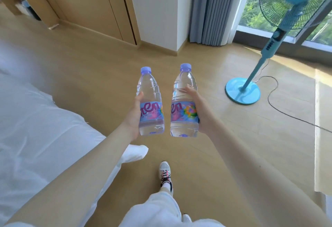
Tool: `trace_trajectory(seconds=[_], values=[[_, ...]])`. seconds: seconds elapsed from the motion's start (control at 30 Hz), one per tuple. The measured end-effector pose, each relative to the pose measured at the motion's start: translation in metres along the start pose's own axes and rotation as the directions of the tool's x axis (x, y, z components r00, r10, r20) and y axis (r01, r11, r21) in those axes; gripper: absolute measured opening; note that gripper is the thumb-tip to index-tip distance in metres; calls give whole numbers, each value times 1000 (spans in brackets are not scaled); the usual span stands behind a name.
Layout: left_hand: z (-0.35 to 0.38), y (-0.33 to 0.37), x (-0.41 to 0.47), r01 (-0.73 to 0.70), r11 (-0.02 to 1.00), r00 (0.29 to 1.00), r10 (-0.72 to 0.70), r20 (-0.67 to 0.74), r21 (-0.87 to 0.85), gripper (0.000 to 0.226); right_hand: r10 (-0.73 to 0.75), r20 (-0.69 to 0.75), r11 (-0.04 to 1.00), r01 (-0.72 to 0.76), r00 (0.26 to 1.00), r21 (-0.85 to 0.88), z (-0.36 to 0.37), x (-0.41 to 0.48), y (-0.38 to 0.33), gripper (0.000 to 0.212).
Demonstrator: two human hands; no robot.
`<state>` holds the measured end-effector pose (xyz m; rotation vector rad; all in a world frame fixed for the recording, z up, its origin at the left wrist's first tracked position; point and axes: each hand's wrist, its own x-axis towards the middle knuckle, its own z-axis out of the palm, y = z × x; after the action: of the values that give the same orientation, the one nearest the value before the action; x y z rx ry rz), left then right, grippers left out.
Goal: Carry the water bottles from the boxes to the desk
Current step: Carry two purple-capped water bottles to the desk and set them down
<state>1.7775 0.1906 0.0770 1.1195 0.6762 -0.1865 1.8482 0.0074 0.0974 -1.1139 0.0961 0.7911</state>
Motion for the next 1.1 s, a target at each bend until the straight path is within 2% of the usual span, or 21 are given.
trace_trajectory(seconds=[0.13,0.33,0.43,0.5,0.57,0.63,0.73,0.97,1.1], values=[[-12,42,49,3,1000,1000,-3,-11,-10,60,-4,12,999,5,1000,-43,22,59,-33,51],[-47,110,112,-29,999,996,25,-84,-40,60,-34,41,990,39,999,-136,68,151,-79,35],[-69,142,138,-31,997,990,21,-143,-66,73,-38,45,977,47,998,-210,89,195,-96,24],[-83,161,154,-46,996,986,33,-166,-70,66,-42,57,968,55,997,-245,102,222,-106,22],[-94,178,167,-61,994,982,44,-182,-90,58,-38,67,963,54,997,-263,113,245,-114,28],[-101,189,177,-67,991,980,43,-196,-115,61,-27,76,960,48,997,-277,121,263,-118,37],[-112,208,197,-68,988,973,35,-228,-135,65,-11,107,953,43,994,-300,135,298,-129,35],[-132,252,254,-81,983,931,16,-365,-162,52,73,212,949,-2,974,-315,166,398,-150,34],[-138,297,295,-96,980,885,3,-466,-176,51,126,312,948,-22,942,-318,189,467,-176,44]])
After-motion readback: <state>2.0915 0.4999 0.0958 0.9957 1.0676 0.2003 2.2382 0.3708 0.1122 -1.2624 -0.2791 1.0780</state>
